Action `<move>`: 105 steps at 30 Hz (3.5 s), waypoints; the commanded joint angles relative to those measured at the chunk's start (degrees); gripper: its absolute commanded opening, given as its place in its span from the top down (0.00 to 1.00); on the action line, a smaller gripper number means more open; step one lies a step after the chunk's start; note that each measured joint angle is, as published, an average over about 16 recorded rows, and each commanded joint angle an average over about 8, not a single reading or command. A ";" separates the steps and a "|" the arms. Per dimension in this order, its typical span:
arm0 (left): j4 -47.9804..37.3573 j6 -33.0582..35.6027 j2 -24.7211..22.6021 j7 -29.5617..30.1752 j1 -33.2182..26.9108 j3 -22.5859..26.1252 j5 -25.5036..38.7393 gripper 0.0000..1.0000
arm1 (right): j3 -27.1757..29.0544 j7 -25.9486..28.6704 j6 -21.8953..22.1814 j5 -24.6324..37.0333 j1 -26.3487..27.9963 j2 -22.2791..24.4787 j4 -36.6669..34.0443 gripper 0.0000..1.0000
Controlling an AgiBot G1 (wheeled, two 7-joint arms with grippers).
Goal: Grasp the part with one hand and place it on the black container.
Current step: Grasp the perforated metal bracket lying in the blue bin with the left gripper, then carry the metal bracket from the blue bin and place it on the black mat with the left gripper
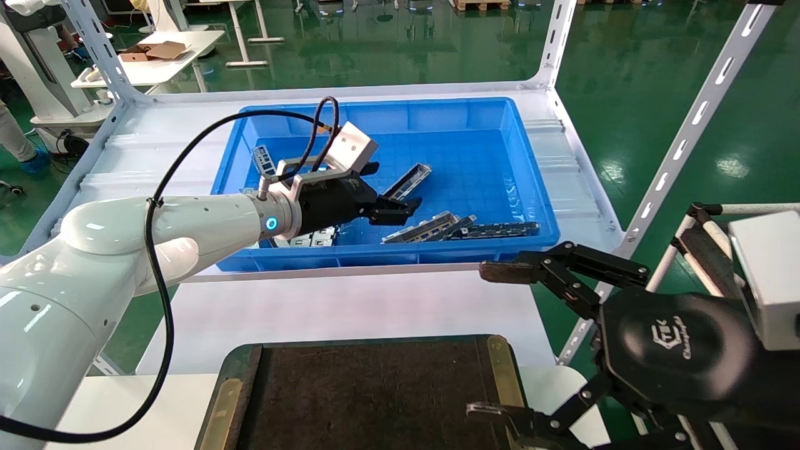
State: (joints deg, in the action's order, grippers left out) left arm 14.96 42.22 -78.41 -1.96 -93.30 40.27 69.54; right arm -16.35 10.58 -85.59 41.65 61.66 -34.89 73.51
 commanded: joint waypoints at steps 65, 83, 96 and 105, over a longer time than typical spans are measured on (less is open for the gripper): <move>-0.27 24.33 9.05 -6.42 -2.60 7.25 -19.65 1.00 | -0.26 -0.13 0.11 -0.18 0.06 0.11 0.00 1.00; -0.38 39.48 10.38 -5.83 3.71 7.82 -21.08 1.00 | -0.32 -0.16 0.14 -0.22 0.07 0.13 0.00 1.00; 7.70 33.62 11.25 -1.07 18.89 7.84 -22.85 1.00 | -0.37 -0.18 0.16 -0.25 0.08 0.15 0.00 1.00; 18.42 25.69 13.61 2.56 31.48 7.31 -25.06 1.00 | -0.40 -0.20 0.17 -0.27 0.09 0.17 0.00 1.00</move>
State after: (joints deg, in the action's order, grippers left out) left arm 33.36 67.00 -65.03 0.60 -61.99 47.26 44.19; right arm -16.75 10.38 -85.42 41.37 61.74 -34.72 73.51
